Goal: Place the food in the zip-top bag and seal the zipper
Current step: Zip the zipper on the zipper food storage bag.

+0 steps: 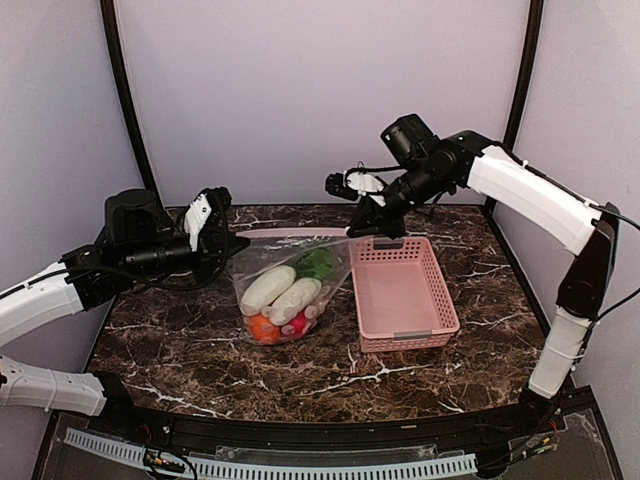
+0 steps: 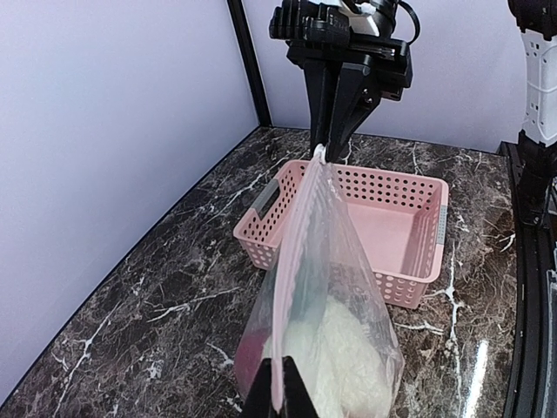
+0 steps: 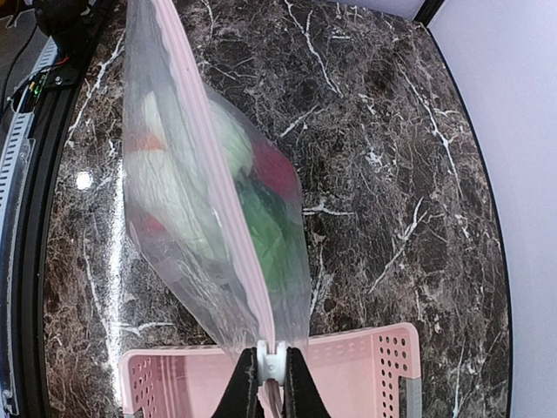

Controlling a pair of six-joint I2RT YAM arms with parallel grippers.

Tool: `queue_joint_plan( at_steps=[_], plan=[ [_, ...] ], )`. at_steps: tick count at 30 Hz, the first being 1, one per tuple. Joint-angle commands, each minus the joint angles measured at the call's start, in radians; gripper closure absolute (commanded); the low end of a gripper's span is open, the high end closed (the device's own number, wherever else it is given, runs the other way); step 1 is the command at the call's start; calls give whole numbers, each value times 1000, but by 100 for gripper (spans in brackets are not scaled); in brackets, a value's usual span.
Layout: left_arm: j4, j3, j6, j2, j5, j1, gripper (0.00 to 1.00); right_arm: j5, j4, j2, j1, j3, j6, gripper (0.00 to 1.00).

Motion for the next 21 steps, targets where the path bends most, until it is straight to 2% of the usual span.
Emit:
queue_joint_plan(
  at_steps=[1, 21],
  plan=[
    [3, -18, 13, -27, -4, 18, 99, 96, -57, -34, -51, -40, -4, 100],
    [17, -37, 4, -38, -9, 24, 99, 89, -59, -45, -82, -84, -3, 98]
  ],
)
